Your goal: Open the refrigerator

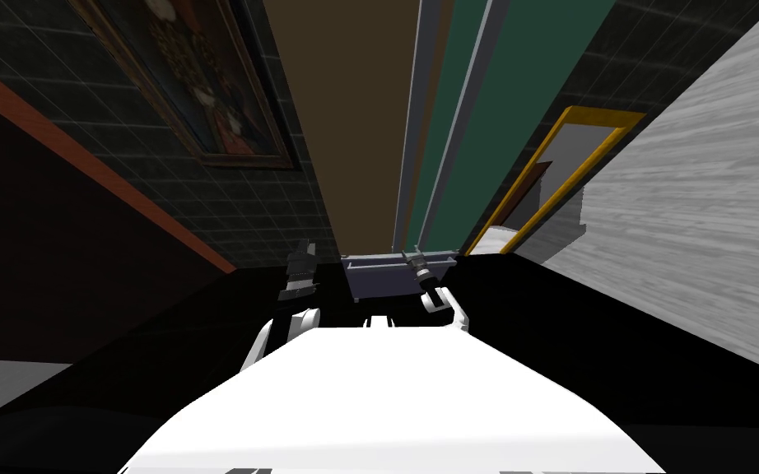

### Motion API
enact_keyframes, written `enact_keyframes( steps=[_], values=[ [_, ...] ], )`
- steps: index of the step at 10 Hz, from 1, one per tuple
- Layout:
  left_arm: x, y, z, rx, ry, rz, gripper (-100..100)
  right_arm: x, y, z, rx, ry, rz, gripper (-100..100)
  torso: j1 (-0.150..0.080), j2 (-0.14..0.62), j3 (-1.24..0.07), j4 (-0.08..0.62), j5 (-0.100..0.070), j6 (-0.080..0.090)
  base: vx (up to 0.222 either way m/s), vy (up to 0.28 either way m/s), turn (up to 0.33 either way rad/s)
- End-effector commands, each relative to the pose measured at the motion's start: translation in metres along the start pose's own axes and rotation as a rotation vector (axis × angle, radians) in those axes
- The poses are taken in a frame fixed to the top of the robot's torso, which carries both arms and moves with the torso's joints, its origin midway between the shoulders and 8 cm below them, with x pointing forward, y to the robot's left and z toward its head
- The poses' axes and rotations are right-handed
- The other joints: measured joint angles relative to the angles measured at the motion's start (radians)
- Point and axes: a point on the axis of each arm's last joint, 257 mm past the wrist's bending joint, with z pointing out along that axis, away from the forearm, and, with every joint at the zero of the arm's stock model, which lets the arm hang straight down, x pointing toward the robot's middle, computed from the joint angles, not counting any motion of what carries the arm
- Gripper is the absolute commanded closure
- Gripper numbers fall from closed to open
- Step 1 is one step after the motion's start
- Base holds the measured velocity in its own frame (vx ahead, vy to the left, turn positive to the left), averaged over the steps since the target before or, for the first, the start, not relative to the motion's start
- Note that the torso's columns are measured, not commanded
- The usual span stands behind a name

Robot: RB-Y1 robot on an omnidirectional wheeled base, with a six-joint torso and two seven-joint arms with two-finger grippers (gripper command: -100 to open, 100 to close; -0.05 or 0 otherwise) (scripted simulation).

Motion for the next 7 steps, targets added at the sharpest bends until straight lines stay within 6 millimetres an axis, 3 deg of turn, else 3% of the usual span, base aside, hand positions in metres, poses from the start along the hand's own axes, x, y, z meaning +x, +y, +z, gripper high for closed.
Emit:
enact_keyframes(
  steps=[1, 7],
  values=[
    [0.000, 0.000, 0.000, 0.000, 0.000, 0.000, 0, 0.013, 0.002, 0.007, 0.001, 0.029, -0.079, -100, 0.000, 0.000, 0.000, 0.000, 0.000, 0.000, -0.001, -0.005, -0.001],
    [0.000, 0.000, 0.000, 0.000, 0.000, 0.000, 0, 0.050, 0.007, 0.029, -0.003, 0.126, -0.318, -100, 0.000, 0.000, 0.000, 0.000, 0.000, 0.000, -0.002, -0.007, -0.006]
  ],
)
